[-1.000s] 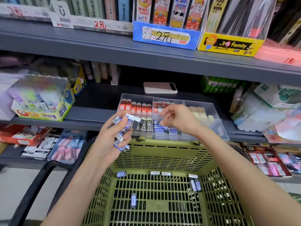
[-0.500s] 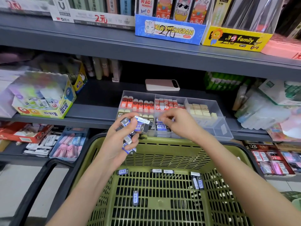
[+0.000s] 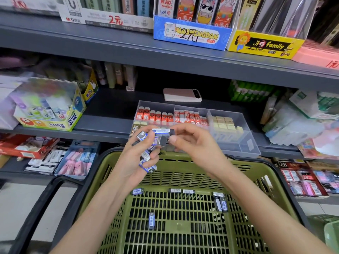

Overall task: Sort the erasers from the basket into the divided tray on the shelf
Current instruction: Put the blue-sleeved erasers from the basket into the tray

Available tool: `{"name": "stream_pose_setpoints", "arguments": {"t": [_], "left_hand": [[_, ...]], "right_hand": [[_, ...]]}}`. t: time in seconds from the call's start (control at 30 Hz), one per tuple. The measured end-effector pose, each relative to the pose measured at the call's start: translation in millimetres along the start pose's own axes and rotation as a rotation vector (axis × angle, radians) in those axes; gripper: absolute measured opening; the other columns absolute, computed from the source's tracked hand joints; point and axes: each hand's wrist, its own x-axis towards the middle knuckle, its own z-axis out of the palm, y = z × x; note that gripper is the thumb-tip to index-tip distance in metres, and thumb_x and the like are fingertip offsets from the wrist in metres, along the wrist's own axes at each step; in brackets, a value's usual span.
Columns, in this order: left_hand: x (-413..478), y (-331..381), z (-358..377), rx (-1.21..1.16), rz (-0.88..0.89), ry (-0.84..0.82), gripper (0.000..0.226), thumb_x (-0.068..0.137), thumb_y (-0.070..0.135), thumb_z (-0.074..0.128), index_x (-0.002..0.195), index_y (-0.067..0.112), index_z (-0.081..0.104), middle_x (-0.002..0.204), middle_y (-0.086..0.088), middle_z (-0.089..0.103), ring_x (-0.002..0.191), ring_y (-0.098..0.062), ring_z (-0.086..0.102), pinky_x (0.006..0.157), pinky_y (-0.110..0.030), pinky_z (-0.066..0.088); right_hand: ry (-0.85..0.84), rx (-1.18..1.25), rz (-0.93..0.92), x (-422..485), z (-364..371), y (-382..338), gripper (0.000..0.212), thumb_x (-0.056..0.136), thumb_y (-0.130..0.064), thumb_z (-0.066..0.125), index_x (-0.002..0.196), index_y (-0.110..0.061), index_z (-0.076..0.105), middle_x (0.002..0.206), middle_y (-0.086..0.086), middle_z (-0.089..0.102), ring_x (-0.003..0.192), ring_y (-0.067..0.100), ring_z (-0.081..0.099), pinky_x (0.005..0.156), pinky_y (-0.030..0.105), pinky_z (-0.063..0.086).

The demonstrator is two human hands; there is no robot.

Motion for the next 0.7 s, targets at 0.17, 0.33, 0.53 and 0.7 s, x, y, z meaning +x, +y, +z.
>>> {"name": "stream_pose_setpoints", "arguments": {"t": [0.17,0.33,0.53,0.7], "left_hand": [[-3,2,1,0.139,-0.036,-0.032,0.028,0.064,0.032,0.077,0.088,0.019,0.072,0.073,-0.001,0.060,0.042,-0.009,0.043,0.033,-0.015,0.029],[-2,11,-7,0.088,0.048,-0.030,0.023,0.069,0.030,0.080,0.088,0.020,0.072,0.070,0.004,0.060,0.043,-0.007,0.043,0.033,-0.014,0.030],[-1,12,-9,0.054,0.059,-0.030,0.019,0.071,0.029,0.078,0.086,0.019,0.072,0.069,0.002,0.060,0.043,-0.006,0.043,0.033,-0.014,0.031],[-3,10,-7,0.076,0.060,-0.004,0.013,0.075,0.027,0.070,0.085,0.019,0.071,0.072,-0.001,0.059,0.043,-0.007,0.043,0.033,-0.014,0.032]], "right_hand": [[0.108,0.409,0.021,12,-14,-2,0.012,0.090,-0.019,0.053,0.095,-0.008,0.054,0.084,0.006,0.070,0.077,0.020,0.069,0.069,0.027,0.056],[0.140,-0.179,0.072,30,-50,5,0.015,0.092,-0.011,0.056,0.103,-0.018,0.061,0.069,0.003,0.061,0.058,0.012,0.058,0.057,0.019,0.047],[0.118,-0.608,0.140,44,-46,25,0.018,0.081,-0.016,0.072,0.091,-0.013,0.057,0.072,0.001,0.063,0.062,0.007,0.053,0.069,0.023,0.043],[0.139,-0.889,-0.016,42,-34,36,0.016,0.088,-0.010,0.061,0.082,0.001,0.070,0.084,0.013,0.068,0.079,0.020,0.056,0.067,0.017,0.036]]}}
